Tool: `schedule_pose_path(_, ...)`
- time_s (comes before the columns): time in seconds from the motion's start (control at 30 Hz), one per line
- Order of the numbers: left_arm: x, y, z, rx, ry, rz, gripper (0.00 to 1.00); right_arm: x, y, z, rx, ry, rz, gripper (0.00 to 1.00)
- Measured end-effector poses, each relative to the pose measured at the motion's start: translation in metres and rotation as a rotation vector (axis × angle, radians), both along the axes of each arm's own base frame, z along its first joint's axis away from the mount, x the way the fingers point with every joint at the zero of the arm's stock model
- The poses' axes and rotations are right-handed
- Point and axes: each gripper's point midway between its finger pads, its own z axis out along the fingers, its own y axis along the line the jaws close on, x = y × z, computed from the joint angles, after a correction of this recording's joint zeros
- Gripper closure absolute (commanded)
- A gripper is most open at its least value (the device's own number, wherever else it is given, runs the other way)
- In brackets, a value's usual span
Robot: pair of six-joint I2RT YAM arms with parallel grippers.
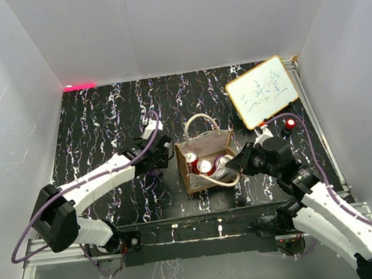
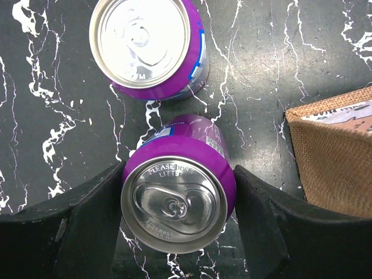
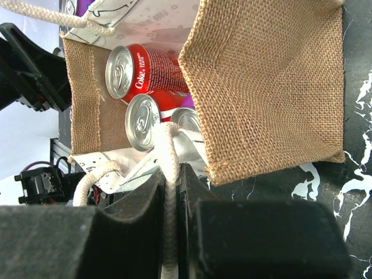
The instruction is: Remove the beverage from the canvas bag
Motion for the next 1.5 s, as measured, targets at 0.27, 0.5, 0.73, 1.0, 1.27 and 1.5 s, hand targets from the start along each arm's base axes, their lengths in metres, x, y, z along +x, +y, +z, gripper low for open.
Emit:
schedule_pose_path(0.27,0.006,0.001,-0.006,-0.009,-0.016,0.017,1.0,-0.003,-0.002,-0.001,-0.005,0.003,-0.005,0.92)
schedule_pose_path(0.5,0.01,-0.001,-0.007,-0.018,-0.026,0.02,0.88,-0.009,-0.003,-0.017,-0.012,0.046,0.003,0.88)
schedule_pose_path(0.73,0.012,0.0,-0.018,0.007,-0.014,0.027,0.77,-0.02,-0.004,-0.036,-0.022,0.115,0.021,0.86)
schedule_pose_path(1.0,0.01,0.002,-0.018,0.005,-0.014,0.034,0.44,-0.038,-0.009,-0.067,-0.04,0.243,0.008,0.86)
schedule_pose_path(1.27,0.0,0.006,0.009,-0.023,-0.014,0.012,0.21,-0.05,-0.012,-0.09,-0.048,0.331,-0.001,0.86)
schedule_pose_path(1.5,0.014,-0.021,0.089,-0.222,-0.159,-0.045,0.15,-0.048,-0.006,-0.087,-0.012,0.32,0.009,0.86)
